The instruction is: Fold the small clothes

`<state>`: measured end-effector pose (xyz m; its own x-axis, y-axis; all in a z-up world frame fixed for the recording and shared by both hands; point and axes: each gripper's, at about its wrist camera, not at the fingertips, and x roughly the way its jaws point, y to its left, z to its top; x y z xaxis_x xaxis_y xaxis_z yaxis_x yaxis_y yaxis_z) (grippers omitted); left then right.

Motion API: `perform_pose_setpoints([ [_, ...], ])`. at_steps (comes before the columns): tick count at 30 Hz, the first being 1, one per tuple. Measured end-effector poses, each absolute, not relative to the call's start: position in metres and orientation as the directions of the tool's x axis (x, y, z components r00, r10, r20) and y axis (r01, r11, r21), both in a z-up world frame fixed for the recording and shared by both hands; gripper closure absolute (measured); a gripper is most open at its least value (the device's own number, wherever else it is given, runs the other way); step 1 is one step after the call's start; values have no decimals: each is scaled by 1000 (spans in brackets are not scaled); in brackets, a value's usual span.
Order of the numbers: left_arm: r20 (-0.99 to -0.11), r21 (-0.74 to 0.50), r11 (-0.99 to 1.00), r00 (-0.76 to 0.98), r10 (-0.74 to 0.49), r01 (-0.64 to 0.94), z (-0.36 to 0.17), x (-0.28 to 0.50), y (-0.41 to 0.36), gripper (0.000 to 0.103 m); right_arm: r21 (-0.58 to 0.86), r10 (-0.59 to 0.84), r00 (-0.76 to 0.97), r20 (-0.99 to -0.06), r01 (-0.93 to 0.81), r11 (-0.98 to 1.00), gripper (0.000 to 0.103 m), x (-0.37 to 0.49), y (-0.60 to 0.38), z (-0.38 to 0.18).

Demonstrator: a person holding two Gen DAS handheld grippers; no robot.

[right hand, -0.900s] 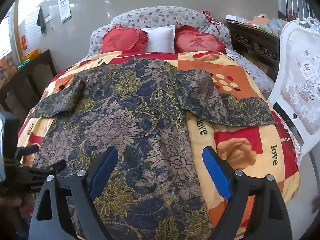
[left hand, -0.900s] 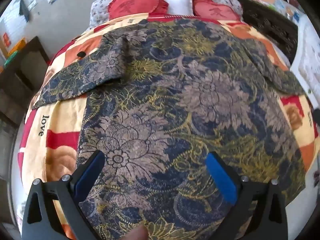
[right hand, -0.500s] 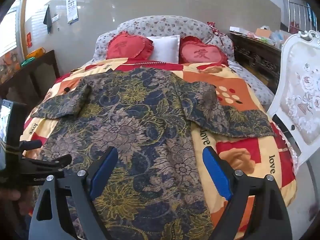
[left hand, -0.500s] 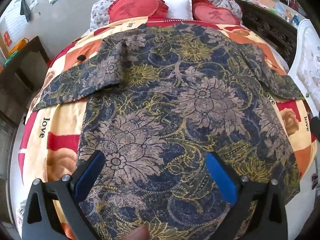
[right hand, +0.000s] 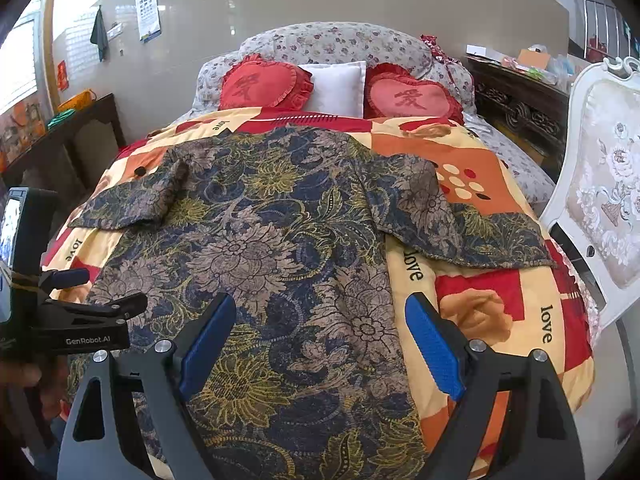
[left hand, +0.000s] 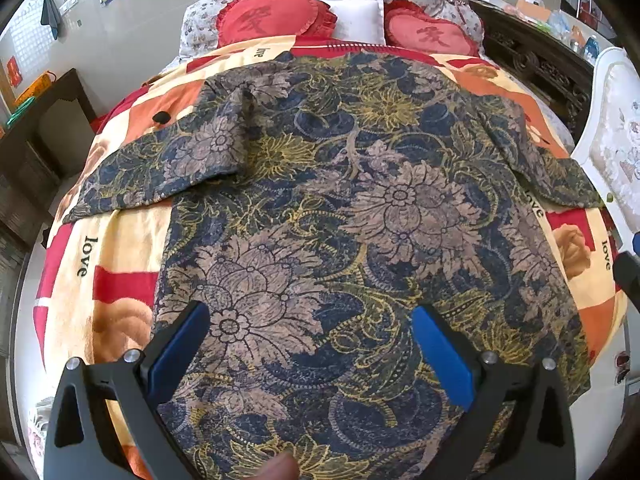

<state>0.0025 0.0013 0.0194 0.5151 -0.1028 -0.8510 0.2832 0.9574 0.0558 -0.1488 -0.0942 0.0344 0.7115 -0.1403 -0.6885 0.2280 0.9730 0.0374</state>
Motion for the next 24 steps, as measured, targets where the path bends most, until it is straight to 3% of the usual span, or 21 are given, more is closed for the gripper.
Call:
perform_pose_setpoints([
  [24,-853,80,959,516,-76,273,16,16,12,0,32,-146,663,-734,249,968,1,-127,-93,25],
])
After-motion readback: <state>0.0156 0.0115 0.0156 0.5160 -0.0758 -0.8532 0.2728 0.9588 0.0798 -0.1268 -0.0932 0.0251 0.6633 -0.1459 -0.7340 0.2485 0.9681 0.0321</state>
